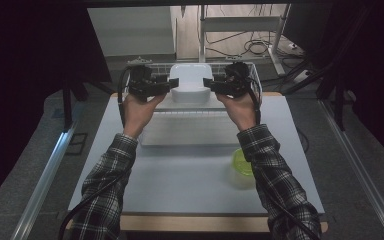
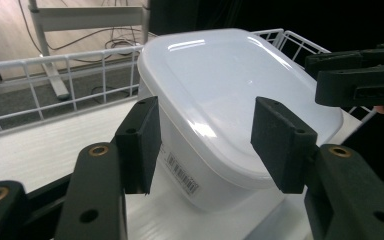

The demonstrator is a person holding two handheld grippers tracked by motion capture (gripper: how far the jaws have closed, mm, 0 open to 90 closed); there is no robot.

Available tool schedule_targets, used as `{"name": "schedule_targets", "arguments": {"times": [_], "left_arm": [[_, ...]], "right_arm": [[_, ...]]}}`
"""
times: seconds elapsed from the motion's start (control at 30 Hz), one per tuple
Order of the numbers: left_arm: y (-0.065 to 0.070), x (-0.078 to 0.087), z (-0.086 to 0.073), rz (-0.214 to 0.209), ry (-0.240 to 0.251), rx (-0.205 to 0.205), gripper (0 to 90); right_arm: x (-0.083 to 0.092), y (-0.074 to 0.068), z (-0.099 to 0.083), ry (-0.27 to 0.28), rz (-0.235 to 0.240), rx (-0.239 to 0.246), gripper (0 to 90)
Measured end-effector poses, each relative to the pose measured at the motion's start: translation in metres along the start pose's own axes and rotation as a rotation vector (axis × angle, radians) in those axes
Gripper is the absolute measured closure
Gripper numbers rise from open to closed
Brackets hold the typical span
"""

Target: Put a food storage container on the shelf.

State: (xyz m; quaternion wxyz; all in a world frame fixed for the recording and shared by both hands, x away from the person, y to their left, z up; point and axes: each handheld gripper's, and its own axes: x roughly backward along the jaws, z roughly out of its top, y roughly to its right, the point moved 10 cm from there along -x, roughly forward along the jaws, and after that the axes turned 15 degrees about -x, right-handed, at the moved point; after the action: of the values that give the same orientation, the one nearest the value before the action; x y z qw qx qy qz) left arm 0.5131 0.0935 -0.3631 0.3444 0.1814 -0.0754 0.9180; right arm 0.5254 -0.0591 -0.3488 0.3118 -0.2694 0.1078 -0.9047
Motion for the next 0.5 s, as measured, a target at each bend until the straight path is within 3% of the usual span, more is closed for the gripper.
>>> {"name": "schedule_targets", "arguments": {"times": [0.07,0.2,0.5], "left_arm": [[-0.001,-0.002,0.000,0.012,-0.002,0.003,44.8],[0.000,0.001,0.003,0.028,0.010,-0.037,42.6],[0.014,0.014,0.000,-0.024,0.030,-0.067,26.4]], "right_arm": [[-0.001,0.001,0.001,0.004,-0.002,-0.007,53.1],[-0.001,0.002,0.002,0.011,-0.012,0.003,50.8],[0.018,-0.004,-0.007,0.025,0.051,0.021,40.3]]}}
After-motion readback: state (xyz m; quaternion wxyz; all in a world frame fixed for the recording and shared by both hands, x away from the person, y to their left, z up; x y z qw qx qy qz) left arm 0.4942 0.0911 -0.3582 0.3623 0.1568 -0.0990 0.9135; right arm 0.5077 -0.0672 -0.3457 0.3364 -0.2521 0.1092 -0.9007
